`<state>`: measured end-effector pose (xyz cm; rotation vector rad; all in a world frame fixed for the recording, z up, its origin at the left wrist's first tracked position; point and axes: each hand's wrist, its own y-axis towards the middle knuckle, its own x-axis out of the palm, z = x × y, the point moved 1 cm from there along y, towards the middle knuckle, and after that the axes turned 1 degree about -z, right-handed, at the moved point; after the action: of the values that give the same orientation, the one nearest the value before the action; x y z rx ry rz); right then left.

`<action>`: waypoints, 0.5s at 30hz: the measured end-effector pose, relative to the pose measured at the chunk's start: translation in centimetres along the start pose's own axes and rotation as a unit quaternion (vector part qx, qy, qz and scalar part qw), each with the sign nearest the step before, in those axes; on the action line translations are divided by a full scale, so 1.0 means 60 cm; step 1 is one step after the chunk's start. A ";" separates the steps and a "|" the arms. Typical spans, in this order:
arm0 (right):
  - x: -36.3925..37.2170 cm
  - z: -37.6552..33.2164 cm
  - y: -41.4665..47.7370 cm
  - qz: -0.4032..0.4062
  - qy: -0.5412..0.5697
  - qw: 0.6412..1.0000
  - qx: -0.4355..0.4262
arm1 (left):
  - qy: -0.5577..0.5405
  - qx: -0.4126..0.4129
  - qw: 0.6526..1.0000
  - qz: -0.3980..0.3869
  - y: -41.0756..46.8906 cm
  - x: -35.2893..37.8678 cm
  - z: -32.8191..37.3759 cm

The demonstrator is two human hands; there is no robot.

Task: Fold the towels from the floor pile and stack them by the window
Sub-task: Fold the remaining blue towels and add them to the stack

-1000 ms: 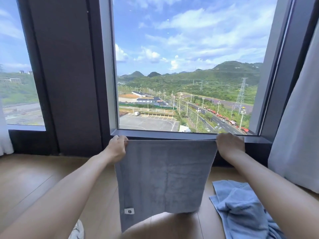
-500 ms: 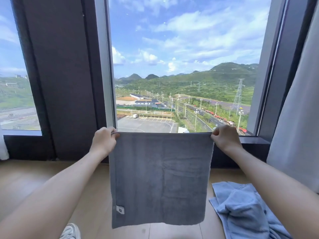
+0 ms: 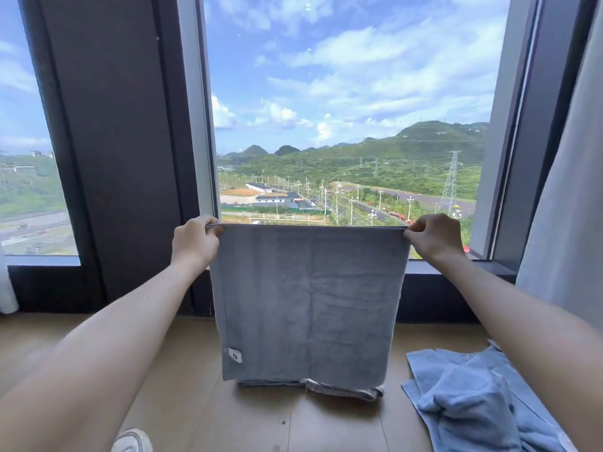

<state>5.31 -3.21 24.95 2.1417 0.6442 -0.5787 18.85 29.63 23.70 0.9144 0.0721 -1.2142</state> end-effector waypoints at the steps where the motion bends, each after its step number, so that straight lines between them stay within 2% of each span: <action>1: -0.001 -0.003 0.003 0.000 0.006 1.000 0.007 | 0.002 -0.002 1.000 -0.004 0.002 0.000 0.001; 7: 0.003 0.002 0.003 0.008 0.081 0.993 0.087 | -0.037 -0.035 0.998 -0.028 -0.001 0.005 0.015; 9: 0.003 0.012 -0.001 -0.055 0.046 0.989 0.128 | -0.029 -0.042 0.997 -0.054 -0.006 0.005 0.014; 12: 0.013 0.026 -0.011 -0.166 -0.019 0.977 0.130 | 0.009 -0.056 0.993 -0.107 -0.014 0.009 0.007; 15: 0.024 0.028 -0.016 -0.201 0.050 0.966 0.157 | -0.032 -0.106 0.986 -0.121 -0.017 0.012 -0.002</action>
<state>5.54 -3.68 22.60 2.3583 1.1221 -0.8390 18.36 29.11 22.67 0.6928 0.2626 -1.4296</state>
